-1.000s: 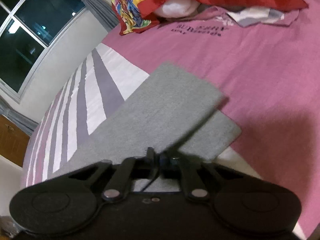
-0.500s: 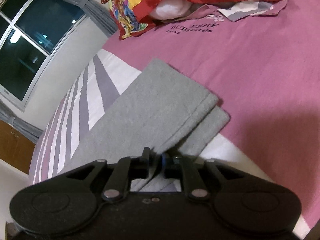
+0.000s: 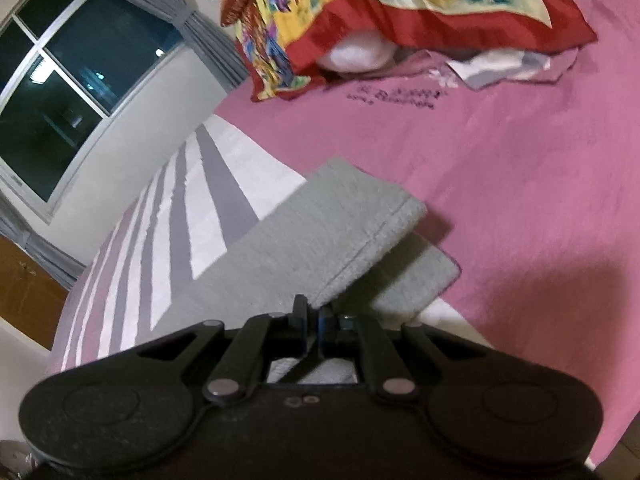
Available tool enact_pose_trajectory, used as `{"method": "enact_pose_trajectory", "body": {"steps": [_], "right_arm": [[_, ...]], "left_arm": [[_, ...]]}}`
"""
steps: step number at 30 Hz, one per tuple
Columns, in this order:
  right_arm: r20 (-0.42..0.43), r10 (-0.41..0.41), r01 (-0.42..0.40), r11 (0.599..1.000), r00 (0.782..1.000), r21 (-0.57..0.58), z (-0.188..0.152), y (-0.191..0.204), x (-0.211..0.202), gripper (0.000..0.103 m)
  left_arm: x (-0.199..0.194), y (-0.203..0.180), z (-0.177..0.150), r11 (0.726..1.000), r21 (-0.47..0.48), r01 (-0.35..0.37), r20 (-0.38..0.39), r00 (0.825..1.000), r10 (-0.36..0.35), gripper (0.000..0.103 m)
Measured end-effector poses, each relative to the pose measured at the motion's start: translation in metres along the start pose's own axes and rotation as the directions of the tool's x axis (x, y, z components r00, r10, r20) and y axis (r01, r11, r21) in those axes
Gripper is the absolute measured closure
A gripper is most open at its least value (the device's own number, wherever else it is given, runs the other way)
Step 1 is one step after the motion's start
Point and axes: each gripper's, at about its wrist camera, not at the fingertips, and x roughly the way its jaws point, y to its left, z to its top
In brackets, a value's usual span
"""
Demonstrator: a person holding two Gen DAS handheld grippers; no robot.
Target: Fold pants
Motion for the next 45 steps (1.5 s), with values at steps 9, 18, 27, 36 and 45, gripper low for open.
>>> {"method": "enact_pose_trajectory", "body": {"steps": [9,18,27,36,45], "right_arm": [[-0.018,-0.012,0.012,1.000,1.000,-0.003,0.001,-0.003,-0.003,0.100],[0.033,-0.204,0.206,0.978,0.978,-0.042,0.003,0.000,-0.014,0.070],[0.035,0.010,0.004,0.924,0.999,-0.382,-0.006,0.123,0.018,0.068],[-0.371,0.253,-0.439,0.670,0.893,-0.599,-0.132,0.358,0.152,0.067],[-0.469,0.125,-0.456,0.540,0.874,-0.707,-0.217,0.429,0.230,0.061]], "left_arm": [[0.000,-0.007,-0.002,0.997,0.044,-0.071,-0.017,0.997,0.071,0.084],[-0.034,-0.034,-0.016,0.934,0.172,-0.313,0.117,0.948,0.296,0.025],[-0.035,-0.102,0.001,0.907,0.328,-0.264,0.235,0.953,0.192,0.025],[0.052,-0.174,-0.006,0.853,0.488,-0.184,0.130,0.982,0.137,0.020],[0.096,-0.156,-0.007,0.840,0.505,-0.198,0.060,0.979,0.195,0.016]]}}
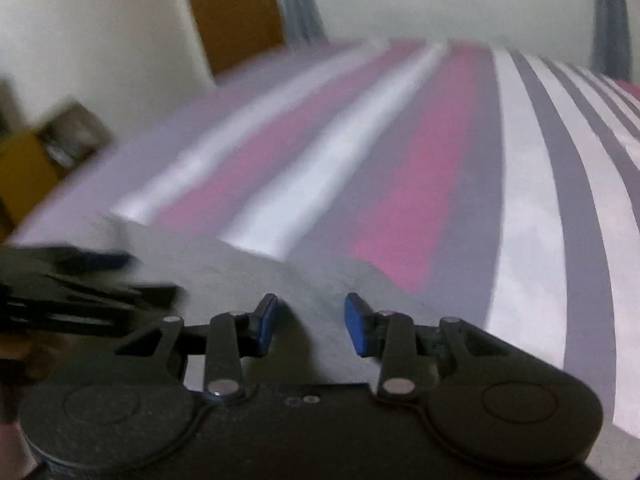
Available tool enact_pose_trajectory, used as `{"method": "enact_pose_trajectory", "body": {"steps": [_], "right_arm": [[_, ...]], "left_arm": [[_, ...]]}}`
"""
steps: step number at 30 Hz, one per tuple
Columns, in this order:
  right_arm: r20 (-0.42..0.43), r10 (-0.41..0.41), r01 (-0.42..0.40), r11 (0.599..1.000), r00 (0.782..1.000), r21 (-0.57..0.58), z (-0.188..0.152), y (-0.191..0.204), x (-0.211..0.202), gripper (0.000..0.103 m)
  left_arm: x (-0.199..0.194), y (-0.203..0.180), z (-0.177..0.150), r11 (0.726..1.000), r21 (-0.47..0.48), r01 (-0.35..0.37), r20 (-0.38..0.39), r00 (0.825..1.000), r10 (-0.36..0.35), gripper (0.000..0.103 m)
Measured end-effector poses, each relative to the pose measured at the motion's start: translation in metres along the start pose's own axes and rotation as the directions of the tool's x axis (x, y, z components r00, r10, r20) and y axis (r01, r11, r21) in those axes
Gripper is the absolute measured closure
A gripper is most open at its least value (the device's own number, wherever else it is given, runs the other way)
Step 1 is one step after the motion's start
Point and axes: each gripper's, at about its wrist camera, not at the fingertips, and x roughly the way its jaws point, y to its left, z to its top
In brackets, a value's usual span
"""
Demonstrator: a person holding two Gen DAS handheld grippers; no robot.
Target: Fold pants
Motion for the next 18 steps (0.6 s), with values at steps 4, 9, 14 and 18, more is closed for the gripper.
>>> {"method": "enact_pose_trajectory", "body": {"steps": [4,9,14,18], "right_arm": [[0.082,-0.010,0.003,0.996,0.997,0.085,-0.005,-0.017,-0.040,0.059],[0.020,-0.039,0.036,0.992,0.999,0.121,-0.034,-0.039,-0.051,0.063],[0.033,-0.156,0.144,0.964,0.987,0.225,-0.070,-0.110,-0.123,0.060],[0.030,-0.283,0.258,0.907,0.959,0.333,-0.117,-0.188,-0.189,0.061]], "left_arm": [[-0.024,0.002,-0.011,1.000,-0.011,-0.007,0.043,0.999,0.007,0.016],[-0.042,-0.004,-0.027,0.999,0.006,-0.046,0.063,0.997,0.045,0.016],[-0.067,0.019,-0.050,0.995,-0.024,-0.095,0.104,0.990,0.097,0.016],[-0.090,0.040,-0.069,0.989,-0.075,-0.128,0.105,0.985,0.135,0.016]]}}
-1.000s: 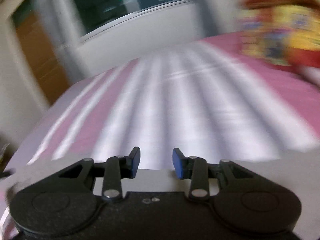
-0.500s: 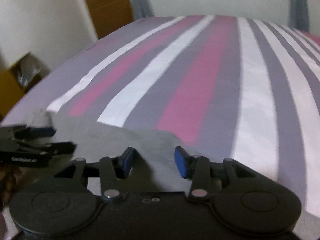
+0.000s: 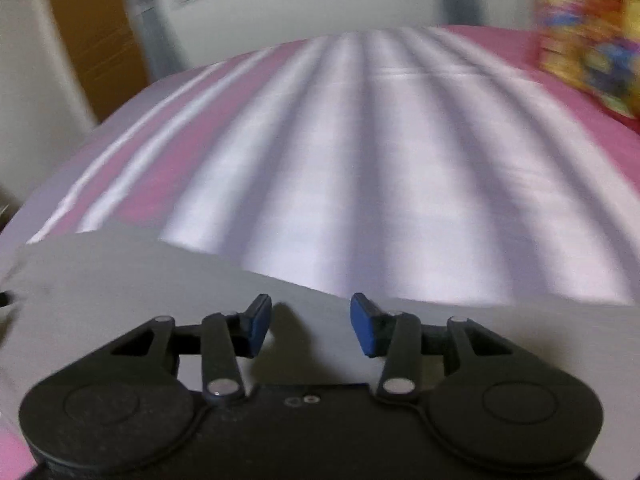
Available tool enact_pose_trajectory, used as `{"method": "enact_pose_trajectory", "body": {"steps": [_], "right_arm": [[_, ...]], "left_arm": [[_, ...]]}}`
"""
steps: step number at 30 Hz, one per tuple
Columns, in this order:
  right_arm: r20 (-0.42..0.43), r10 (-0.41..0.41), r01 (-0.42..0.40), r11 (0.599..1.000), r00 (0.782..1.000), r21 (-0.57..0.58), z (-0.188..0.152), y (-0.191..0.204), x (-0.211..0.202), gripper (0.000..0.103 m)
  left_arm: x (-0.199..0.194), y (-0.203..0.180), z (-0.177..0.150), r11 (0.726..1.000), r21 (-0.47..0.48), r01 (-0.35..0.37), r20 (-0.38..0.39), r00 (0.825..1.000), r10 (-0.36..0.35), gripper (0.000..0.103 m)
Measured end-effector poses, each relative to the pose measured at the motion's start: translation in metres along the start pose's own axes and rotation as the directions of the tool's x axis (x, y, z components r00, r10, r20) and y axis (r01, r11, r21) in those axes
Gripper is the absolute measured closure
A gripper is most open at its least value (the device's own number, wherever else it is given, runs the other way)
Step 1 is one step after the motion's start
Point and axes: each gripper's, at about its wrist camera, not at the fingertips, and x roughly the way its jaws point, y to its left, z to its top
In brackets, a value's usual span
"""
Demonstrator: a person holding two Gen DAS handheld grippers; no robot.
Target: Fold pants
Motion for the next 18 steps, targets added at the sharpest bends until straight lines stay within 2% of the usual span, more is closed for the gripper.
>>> {"method": "enact_pose_trajectory", "body": {"steps": [3,5,6,7,9,11,12,13,14,15,16,18], "right_arm": [[0.004,-0.123,0.123,0.990,0.992,0.063,-0.011,-0.071,-0.029,0.064],[0.000,-0.156,0.155,0.981,0.988,0.119,-0.017,-0.104,-0.044,0.067],[0.001,-0.185,0.183,0.972,0.983,0.148,-0.017,-0.116,-0.054,0.066],[0.011,-0.218,0.213,0.961,0.976,0.180,-0.022,-0.131,-0.071,0.057],[0.093,-0.210,0.185,0.957,0.973,0.223,-0.029,-0.142,-0.100,0.057],[0.118,-0.217,0.186,0.955,0.969,0.233,-0.045,-0.148,-0.114,0.055],[0.082,-0.249,0.224,0.946,0.965,0.233,-0.050,-0.155,-0.111,0.053],[-0.003,-0.293,0.285,0.926,0.956,0.246,-0.054,-0.164,-0.100,0.058],[-0.026,-0.289,0.285,0.921,0.957,0.267,-0.062,-0.174,-0.100,0.062],[0.000,-0.275,0.263,0.919,0.961,0.293,-0.064,-0.175,-0.106,0.061],[0.042,-0.275,0.247,0.912,0.961,0.328,-0.067,-0.176,-0.121,0.056],[0.133,-0.280,0.215,0.906,0.951,0.366,-0.075,-0.176,-0.148,0.056]], "left_arm": [[-0.004,-0.003,-0.010,0.996,0.086,-0.031,-0.035,0.999,0.034,0.016],[-0.016,-0.006,-0.008,0.993,0.102,-0.056,-0.017,0.998,0.058,0.016],[-0.023,-0.005,-0.006,0.995,0.084,-0.045,0.001,0.999,0.045,0.016],[-0.029,-0.002,-0.007,0.998,0.057,-0.029,0.023,0.999,0.028,0.016],[-0.025,0.003,-0.012,0.997,0.045,-0.064,-0.029,0.997,0.065,0.016],[-0.019,0.003,-0.020,0.990,0.078,-0.114,-0.063,0.991,0.119,0.016],[-0.020,0.005,-0.024,0.990,0.070,-0.123,-0.066,0.990,0.128,0.016],[-0.023,0.008,-0.025,0.992,0.038,-0.120,-0.065,0.990,0.123,0.016],[-0.028,0.013,-0.026,0.994,-0.008,-0.110,-0.062,0.992,0.109,0.016],[-0.031,0.017,-0.029,0.994,-0.038,-0.102,-0.059,0.993,0.100,0.016],[-0.036,0.020,-0.032,0.993,-0.061,-0.102,-0.055,0.994,0.098,0.016],[-0.039,0.025,-0.042,0.993,-0.075,-0.094,-0.063,0.994,0.089,0.016]]}}
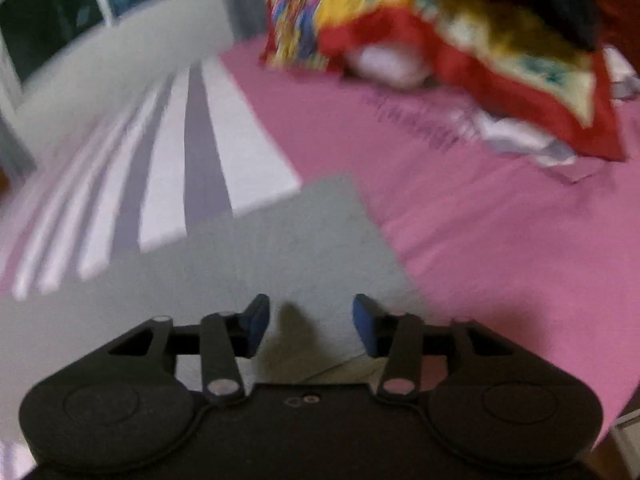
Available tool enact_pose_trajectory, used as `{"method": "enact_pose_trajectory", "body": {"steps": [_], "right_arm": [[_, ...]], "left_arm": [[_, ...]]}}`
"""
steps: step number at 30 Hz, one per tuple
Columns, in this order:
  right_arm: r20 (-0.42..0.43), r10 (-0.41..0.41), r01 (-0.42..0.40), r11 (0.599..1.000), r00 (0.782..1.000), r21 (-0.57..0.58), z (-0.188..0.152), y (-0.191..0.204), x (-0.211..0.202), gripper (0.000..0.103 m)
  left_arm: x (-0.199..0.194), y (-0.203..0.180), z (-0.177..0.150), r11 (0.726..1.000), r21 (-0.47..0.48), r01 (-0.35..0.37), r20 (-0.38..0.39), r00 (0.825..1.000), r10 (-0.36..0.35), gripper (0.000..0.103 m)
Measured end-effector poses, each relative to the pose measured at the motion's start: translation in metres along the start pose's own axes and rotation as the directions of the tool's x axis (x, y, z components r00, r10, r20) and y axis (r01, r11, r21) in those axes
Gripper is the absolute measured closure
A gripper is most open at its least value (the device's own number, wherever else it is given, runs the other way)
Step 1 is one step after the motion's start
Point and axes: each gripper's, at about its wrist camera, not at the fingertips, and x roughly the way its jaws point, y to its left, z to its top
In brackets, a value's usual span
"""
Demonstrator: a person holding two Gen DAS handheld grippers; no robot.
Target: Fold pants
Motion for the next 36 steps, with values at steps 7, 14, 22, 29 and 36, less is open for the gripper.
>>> {"method": "enact_pose_trajectory", "body": {"steps": [7,14,22,29,36], "right_arm": [[-0.011,0.123,-0.117,0.965,0.992,0.235,-0.014,-0.039,-0.010,0.068],[-0.080,0.148,-0.118,0.947,0.986,0.298,-0.015,-0.036,0.010,0.084],[-0.066,0.141,-0.110,0.932,0.988,0.345,-0.025,-0.041,-0.006,0.075],[-0.108,0.111,-0.070,0.942,0.988,0.328,-0.027,-0.036,0.012,0.077],[-0.024,0.114,-0.096,0.918,0.993,0.385,-0.032,-0.045,-0.015,0.053]], "left_arm": [[0.019,0.013,-0.011,0.992,-0.109,0.057,-0.030,0.998,-0.061,0.016],[0.033,0.010,-0.018,0.989,-0.136,0.061,-0.042,0.997,-0.067,0.009],[0.032,0.012,-0.023,0.988,-0.139,0.068,-0.031,0.997,-0.073,0.008],[0.033,0.012,-0.022,0.988,-0.139,0.065,-0.035,0.997,-0.071,0.006],[0.036,0.013,-0.025,0.986,-0.148,0.074,-0.028,0.996,-0.079,0.004]]}}
